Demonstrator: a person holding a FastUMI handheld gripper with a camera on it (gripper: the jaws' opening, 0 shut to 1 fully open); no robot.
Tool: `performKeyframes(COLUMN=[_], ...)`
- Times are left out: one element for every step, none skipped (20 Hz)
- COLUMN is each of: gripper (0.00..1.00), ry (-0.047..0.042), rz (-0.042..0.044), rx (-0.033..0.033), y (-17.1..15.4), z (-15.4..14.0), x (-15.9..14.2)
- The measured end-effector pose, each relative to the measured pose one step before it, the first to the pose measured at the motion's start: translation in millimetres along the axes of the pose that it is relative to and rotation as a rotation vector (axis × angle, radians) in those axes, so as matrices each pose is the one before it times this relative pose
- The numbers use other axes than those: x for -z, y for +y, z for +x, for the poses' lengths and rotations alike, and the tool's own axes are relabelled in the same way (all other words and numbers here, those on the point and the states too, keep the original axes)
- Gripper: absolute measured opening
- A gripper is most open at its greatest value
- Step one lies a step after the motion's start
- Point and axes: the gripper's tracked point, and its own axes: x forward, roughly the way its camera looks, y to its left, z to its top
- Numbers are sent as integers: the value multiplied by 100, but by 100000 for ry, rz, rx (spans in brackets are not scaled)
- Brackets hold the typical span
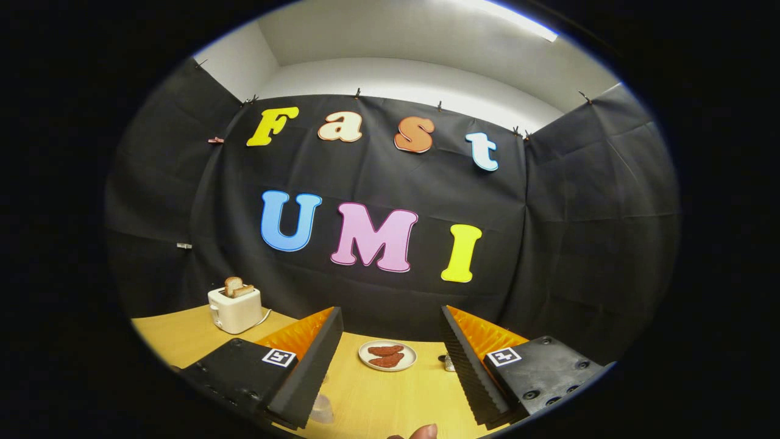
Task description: Take the bottle from table, then pour the juice into the cup, finally place the bottle on the coaster
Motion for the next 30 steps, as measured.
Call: performKeyframes(gripper=[97,97,97,97,97,97,97,97,97,97,97,97,97,97,97,97,97,97,97,97,97,97,97,97,97,97,97,97,97,97], ry=[709,688,708,656,439,832,1018,709,796,330,319,580,837,1225,806,1170,1294,1101,1261,1013,612,333,337,460,530,459,638,375,121,224], rz=[1098,1255,1144,590,41,-258,-113,-100,-108,25,300,539,647,1049,1208,490,459,509,530,129,-367,-603,-244,771,1345,1149,671,771,507,-53], rx=[-799,-620,-565,-820,-628,-553,-1359,-1423,-1345,-1050,-1083,-952,-768,-595,-472,186,488,856,894,822,484,180,248,-77,123,212,561,379,347,603], y=[604,545,627,723,703,574,842,872,786,669,766,575,672,586,587,370,243,34,-85,-26,4,12,-45,8,-20,24,-20,49,101,-18], z=[-52,-133,-88,-17,8,16,20,15,17,-54,-30,54,78,-19,50,69,109,173,109,55,81,2,77,126,80,-35,80,94,286,254], x=[709,791,806,987,1008,1123,1184,1048,1062,890,971,780,948,929,957,878,980,955,1034,917,917,758,794,776,735,754,719,717,485,502])
